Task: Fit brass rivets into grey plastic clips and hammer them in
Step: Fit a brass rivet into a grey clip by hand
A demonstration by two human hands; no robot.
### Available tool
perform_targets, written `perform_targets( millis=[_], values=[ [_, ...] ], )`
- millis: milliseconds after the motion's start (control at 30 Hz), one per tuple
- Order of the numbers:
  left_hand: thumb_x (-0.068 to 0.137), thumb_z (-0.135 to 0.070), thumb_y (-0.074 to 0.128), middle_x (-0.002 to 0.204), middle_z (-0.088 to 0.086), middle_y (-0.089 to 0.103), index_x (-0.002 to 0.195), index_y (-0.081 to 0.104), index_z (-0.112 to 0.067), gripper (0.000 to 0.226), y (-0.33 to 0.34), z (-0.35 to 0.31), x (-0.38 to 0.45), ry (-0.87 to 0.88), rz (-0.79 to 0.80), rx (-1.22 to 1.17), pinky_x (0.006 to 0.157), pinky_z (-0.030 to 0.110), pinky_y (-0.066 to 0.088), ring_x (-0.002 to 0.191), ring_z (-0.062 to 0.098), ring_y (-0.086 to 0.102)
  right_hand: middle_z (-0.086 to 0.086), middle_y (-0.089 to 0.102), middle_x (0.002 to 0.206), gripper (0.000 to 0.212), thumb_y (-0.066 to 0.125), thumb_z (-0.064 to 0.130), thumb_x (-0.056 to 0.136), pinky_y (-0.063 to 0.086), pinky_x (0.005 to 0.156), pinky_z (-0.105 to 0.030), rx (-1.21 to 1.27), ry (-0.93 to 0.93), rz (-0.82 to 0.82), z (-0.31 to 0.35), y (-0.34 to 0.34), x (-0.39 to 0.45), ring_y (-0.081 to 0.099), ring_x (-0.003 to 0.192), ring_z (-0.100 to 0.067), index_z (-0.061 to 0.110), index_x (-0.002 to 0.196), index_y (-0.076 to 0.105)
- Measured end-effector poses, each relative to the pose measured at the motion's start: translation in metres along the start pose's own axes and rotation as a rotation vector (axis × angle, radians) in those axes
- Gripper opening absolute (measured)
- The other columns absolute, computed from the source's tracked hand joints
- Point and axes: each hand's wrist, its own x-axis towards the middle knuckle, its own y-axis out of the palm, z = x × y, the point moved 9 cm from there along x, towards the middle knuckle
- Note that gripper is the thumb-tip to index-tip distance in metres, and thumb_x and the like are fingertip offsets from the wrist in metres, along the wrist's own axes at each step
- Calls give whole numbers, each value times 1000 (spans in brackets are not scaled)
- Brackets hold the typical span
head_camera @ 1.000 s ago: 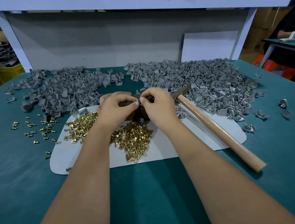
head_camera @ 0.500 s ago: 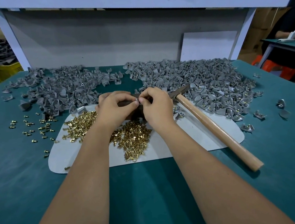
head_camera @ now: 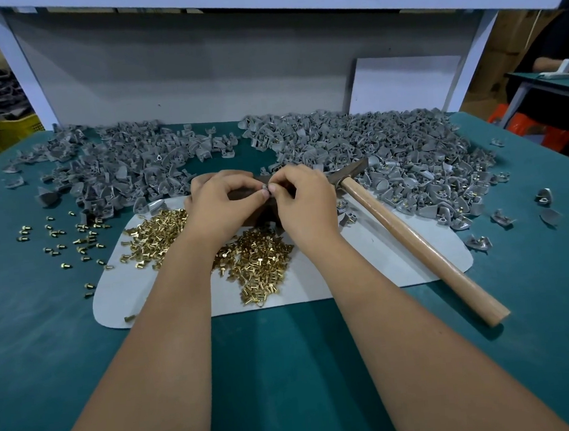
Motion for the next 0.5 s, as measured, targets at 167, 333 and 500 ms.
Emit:
perform_targets(
  millis=[167,333,500],
  values=[
    [86,-38,70,111,-23,59,79,67,-47,11,2,3,4,-13,20,-59,112,52,27,128,21,36,14,61,86,16,50,24,95,43,85,-41,145,43,-51,-3,-6,-4,52,92,-13,24,91,66],
    [85,-38,71,115,-20,60,81,69,-45,8,5,7,7,-23,27,-86,112,51,29,129,23,40,9,60,82,21,45,22,97,44,76,-34,217,120,-74,-13,-7,-4,54,88,-16,21,91,64],
    [85,-38,72,118,-18,61,80,69,-46,10,6,9,9,-31,35,-106,111,51,31,129,24,42,10,60,82,21,46,21,97,44,78,-36,244,126,-62,-14,-6,-3,54,89,-15,20,89,65]
  ],
)
